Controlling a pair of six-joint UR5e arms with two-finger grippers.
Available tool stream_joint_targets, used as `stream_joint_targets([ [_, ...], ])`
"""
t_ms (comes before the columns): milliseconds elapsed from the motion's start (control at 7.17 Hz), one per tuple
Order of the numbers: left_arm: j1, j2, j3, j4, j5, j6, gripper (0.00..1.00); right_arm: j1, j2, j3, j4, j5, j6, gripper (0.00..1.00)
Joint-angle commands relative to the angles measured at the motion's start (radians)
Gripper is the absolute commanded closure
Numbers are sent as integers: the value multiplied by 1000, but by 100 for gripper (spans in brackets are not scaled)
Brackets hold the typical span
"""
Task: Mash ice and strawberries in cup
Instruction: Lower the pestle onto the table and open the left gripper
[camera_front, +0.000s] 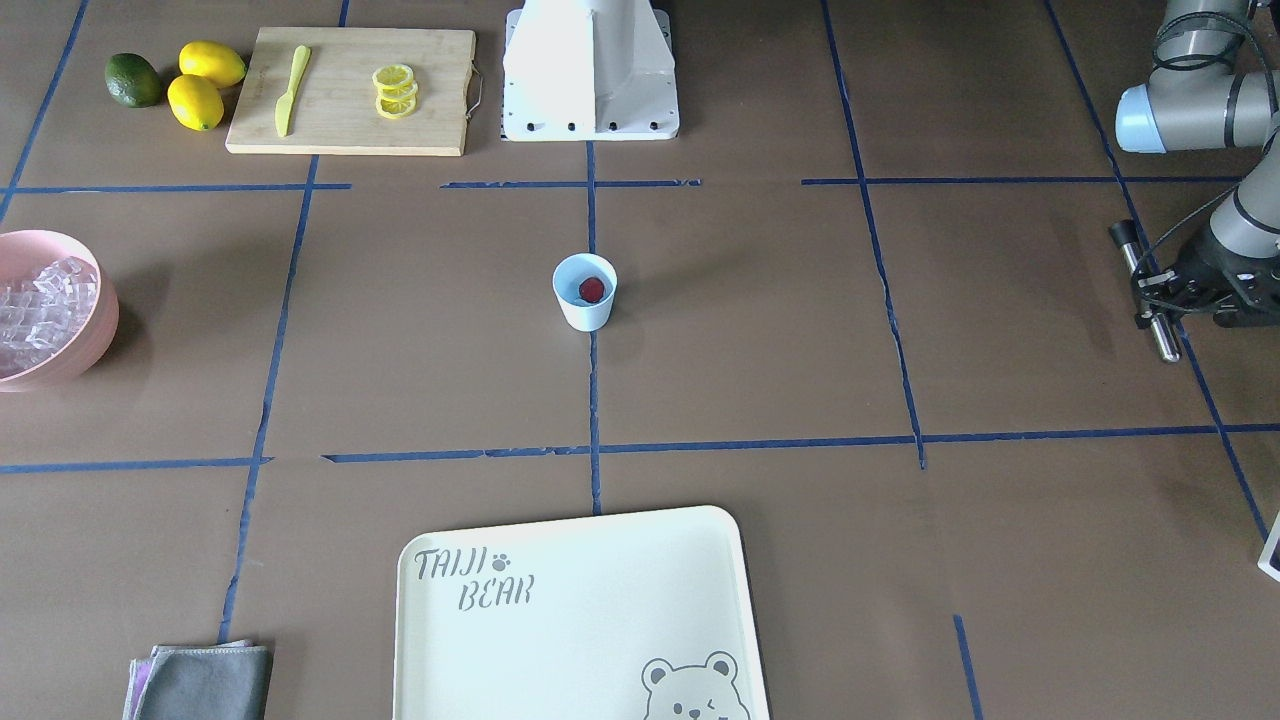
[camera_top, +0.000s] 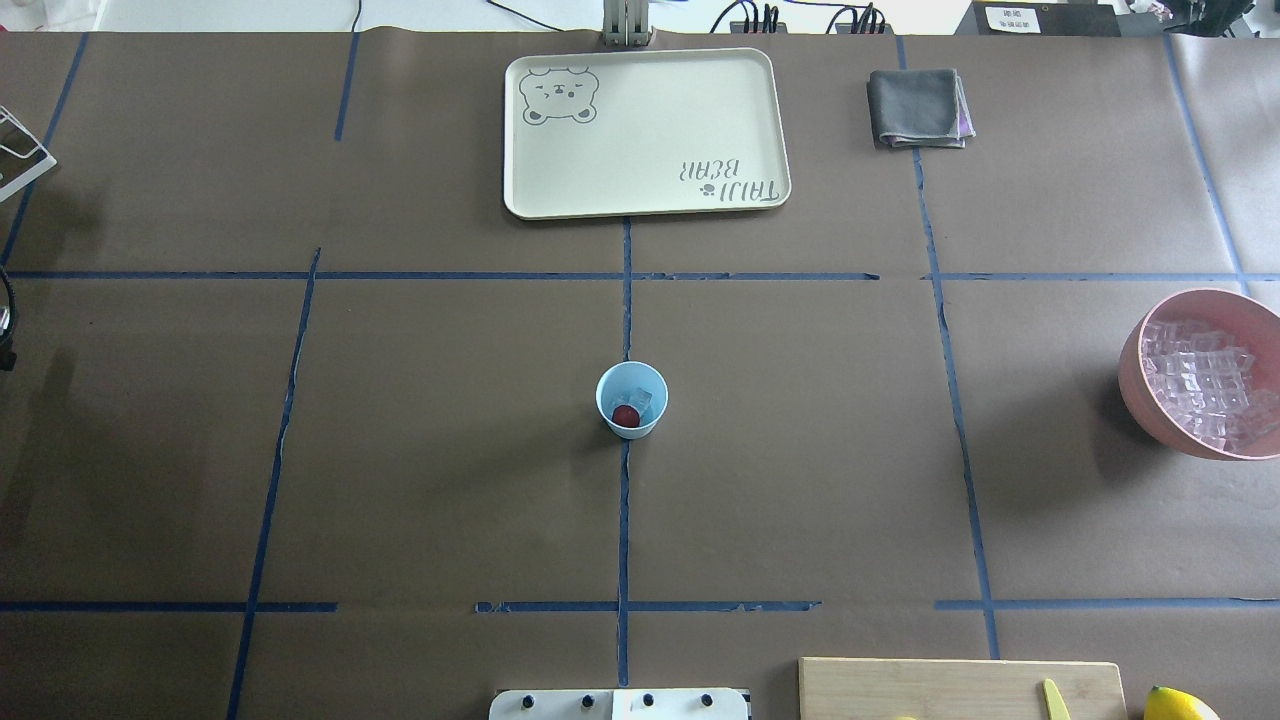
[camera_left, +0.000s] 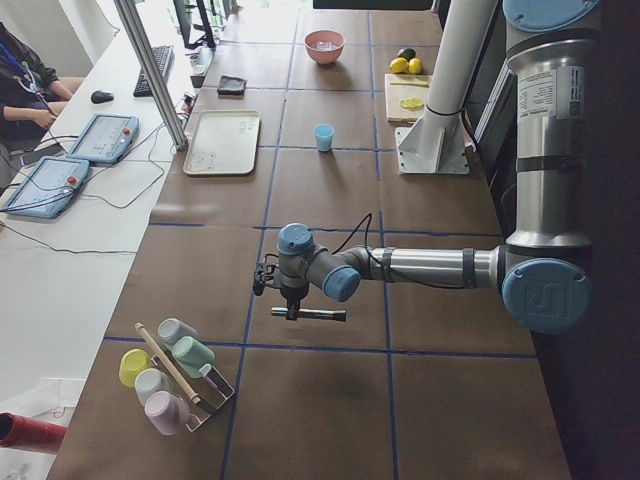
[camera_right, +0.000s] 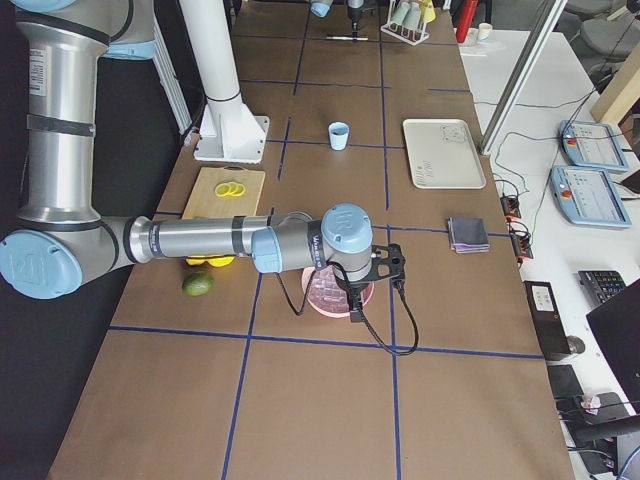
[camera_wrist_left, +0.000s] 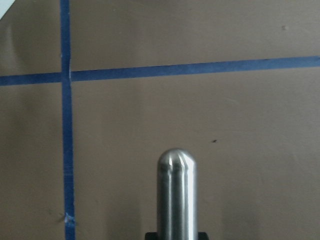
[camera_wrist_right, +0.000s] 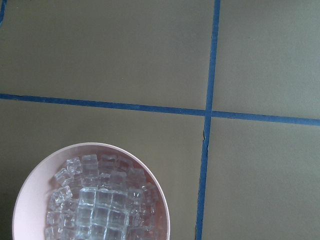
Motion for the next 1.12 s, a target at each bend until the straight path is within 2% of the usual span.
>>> stream_joint_targets([
  [0, 1, -8, 17, -2, 0, -10, 100, 0, 1, 2, 0, 0, 0, 0],
  [139, 1, -8, 17, -2, -2, -10, 91, 0, 2, 2, 0, 0, 0, 0],
  [418, 1, -6, 16, -17, 0, -4, 0, 0, 1, 2, 0, 0, -2, 0],
  [837, 1, -11, 3, -2, -17, 7, 0, 0, -3, 1, 2, 8, -2, 0],
  [976, -11, -11, 0, 35, -88, 96, 0, 0, -3, 1, 2, 14, -2, 0],
])
